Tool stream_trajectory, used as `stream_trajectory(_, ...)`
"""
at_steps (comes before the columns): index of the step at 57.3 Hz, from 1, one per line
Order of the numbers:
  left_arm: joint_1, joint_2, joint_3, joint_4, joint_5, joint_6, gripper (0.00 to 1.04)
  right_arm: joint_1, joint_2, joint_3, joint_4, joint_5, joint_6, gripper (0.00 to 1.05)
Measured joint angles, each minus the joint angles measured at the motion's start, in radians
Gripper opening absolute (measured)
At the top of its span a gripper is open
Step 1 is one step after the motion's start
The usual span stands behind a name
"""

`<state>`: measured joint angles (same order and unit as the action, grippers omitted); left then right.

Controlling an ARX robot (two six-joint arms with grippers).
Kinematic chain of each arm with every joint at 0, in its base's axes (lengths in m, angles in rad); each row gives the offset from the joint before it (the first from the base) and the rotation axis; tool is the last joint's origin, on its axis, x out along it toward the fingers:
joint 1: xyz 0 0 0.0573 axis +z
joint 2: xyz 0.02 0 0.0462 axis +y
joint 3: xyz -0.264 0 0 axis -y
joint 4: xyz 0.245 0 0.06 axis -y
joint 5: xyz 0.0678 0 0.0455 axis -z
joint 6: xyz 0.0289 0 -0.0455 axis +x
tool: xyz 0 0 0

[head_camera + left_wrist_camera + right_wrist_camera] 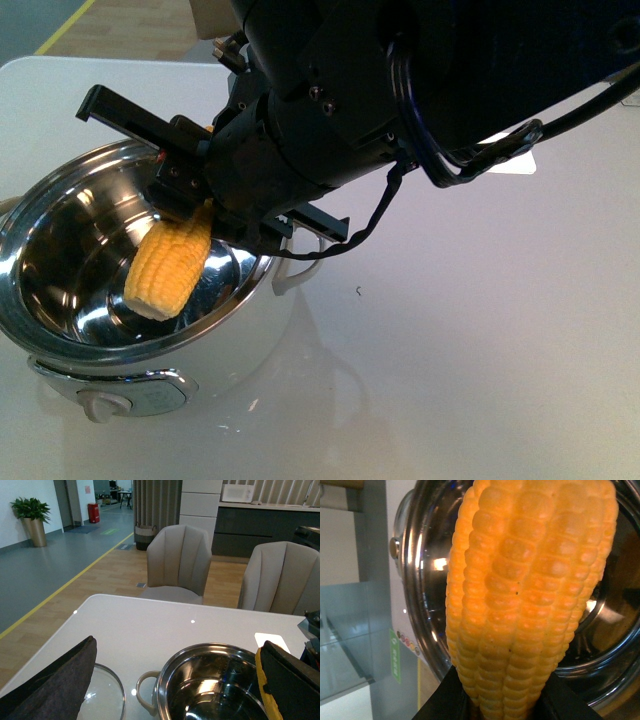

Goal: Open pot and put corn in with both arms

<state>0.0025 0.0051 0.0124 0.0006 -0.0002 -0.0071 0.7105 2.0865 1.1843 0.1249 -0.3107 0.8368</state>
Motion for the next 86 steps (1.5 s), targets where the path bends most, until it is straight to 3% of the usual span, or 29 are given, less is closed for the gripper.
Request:
stream_trajectory(2, 0.0, 0.0, 0.0, 0.0, 0.0, 0.0, 0.98, 0.001, 0.002, 0.0, -0.003, 0.0, 0.0, 0.19)
stream_trajectory(7, 0.0, 0.0, 0.0, 0.0, 0.0, 0.0, 0.98, 0.004, 0.008, 0.0, -0.003, 0.0, -0.001, 0.37)
stream_trajectory(29, 0.0, 0.0, 0.0, 0.0, 0.0, 0.0, 0.98, -0.014, -0.022, -0.035, 0.035, 0.0, 0.036, 0.97)
stream_trajectory(39, 0.0, 0.0, 0.0, 0.0, 0.0, 0.0, 0.98, -0.08, -0.135, -0.149, 0.106, 0.005, 0.086, 0.96)
stream_trajectory(49, 0.0, 0.0, 0.0, 0.0, 0.0, 0.0, 0.98, -0.201, -0.327, -0.308, 0.115, 0.054, 0.072, 0.96)
stream_trajectory(62, 0.0, 0.0, 0.0, 0.0, 0.0, 0.0, 0.98, -0.43, -0.668, -0.512, -0.02, 0.116, -0.085, 0.96)
stream_trajectory(77, 0.0, 0.0, 0.0, 0.0, 0.0, 0.0, 0.98, -0.654, -1.045, -0.603, -0.241, 0.093, -0.271, 0.96)
stream_trajectory(86, 0.0, 0.0, 0.0, 0.0, 0.0, 0.0, 0.98, -0.704, -1.135, -0.607, -0.264, 0.087, -0.32, 0.96)
